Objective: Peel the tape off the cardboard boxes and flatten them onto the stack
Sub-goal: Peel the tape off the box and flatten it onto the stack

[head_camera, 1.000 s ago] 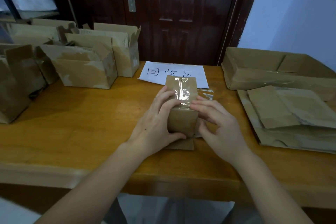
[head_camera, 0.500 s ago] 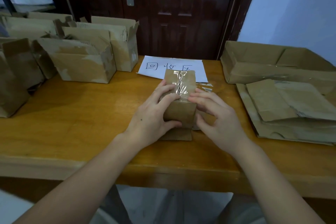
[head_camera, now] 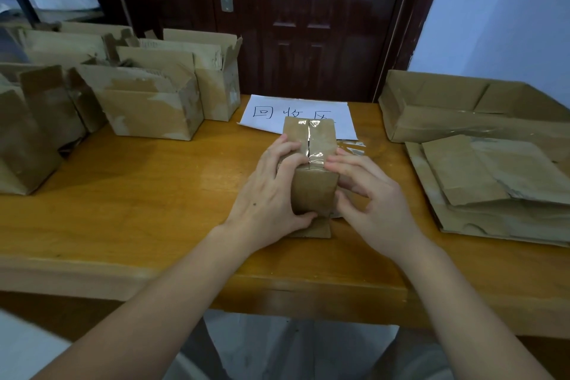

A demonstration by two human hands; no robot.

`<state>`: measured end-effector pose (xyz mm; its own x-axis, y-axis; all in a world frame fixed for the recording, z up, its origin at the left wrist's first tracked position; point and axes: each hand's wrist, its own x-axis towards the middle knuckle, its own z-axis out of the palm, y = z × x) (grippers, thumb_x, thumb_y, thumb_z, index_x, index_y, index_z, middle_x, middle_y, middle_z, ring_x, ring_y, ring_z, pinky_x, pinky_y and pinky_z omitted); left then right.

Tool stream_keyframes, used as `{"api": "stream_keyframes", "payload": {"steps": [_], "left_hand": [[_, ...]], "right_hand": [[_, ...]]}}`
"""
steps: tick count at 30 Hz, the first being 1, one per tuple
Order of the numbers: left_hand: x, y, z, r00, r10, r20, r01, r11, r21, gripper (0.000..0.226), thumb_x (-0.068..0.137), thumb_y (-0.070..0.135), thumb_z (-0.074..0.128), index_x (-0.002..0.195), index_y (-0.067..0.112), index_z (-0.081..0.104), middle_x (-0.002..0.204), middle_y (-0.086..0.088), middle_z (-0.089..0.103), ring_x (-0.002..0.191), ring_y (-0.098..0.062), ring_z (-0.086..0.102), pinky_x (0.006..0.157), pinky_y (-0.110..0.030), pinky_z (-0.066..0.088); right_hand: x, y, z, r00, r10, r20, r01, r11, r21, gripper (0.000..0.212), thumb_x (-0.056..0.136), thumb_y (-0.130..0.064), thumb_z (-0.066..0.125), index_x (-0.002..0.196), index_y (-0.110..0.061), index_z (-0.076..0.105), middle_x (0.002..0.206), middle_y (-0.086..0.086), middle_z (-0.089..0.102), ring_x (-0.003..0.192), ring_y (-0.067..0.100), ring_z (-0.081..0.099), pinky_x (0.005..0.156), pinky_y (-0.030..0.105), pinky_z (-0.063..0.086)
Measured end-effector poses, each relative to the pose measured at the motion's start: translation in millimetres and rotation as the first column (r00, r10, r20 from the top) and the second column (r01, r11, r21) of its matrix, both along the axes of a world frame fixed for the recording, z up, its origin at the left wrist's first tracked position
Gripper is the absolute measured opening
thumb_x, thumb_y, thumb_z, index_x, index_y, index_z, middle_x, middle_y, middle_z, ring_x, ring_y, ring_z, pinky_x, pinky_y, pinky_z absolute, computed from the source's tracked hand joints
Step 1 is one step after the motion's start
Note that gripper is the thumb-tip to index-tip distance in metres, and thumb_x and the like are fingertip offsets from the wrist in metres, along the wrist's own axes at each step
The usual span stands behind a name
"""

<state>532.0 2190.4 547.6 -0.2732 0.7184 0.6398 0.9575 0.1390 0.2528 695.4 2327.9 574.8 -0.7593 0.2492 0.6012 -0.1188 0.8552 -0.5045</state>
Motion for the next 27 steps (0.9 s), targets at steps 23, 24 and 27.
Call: {"api": "stream_keyframes", "payload": {"steps": [23, 24, 27], "left_hand": [[-1.3, 3.4, -7.0, 0.999, 0.023, 0.025, -0.024, 1.0, 0.019, 0.095, 0.066, 0.047, 0.088, 0.142, 0.023, 0.037, 0.156, -0.002, 0.031, 0.156, -0.021, 0.017, 0.114, -0.032, 0.03], [-2.6, 2.7, -6.8, 1.0, 0.02, 0.018, -0.02, 1.0, 0.01, 0.095, 0.066, 0.047, 0.087, 0.143, 0.023, 0.037, 0.157, -0.002, 0.03, 0.156, -0.02, 0.017, 0.114, -0.033, 0.031], [-4.0, 1.3, -5.8, 1.0, 0.017, -0.002, -0.017, 1.0, -0.012, 0.1, 0.065, 0.054, 0.086, 0.145, 0.022, 0.036, 0.158, -0.003, 0.03, 0.156, -0.021, 0.017, 0.115, -0.036, 0.033]], "right_hand": [[-0.1, -2.1, 2.0, 1.0, 0.0, 0.011, 0.001, 1.0, -0.031, 0.05, 0.091, 0.008, 0.064, 0.135, -0.014, 0.062, 0.141, -0.01, 0.053, 0.143, 0.003, 0.039, 0.106, 0.027, 0.049], [0.0, -2.3, 2.0, 1.0, -0.002, 0.012, 0.002, 0.999, -0.037, 0.049, 0.091, 0.008, 0.064, 0.135, -0.014, 0.062, 0.141, -0.01, 0.053, 0.143, 0.003, 0.039, 0.106, 0.027, 0.05], [-0.3, -3.3, 2.0, 1.0, 0.002, 0.005, -0.002, 0.999, -0.038, 0.049, 0.091, 0.009, 0.065, 0.135, -0.012, 0.063, 0.141, -0.008, 0.053, 0.143, 0.004, 0.039, 0.106, 0.027, 0.05]]}}
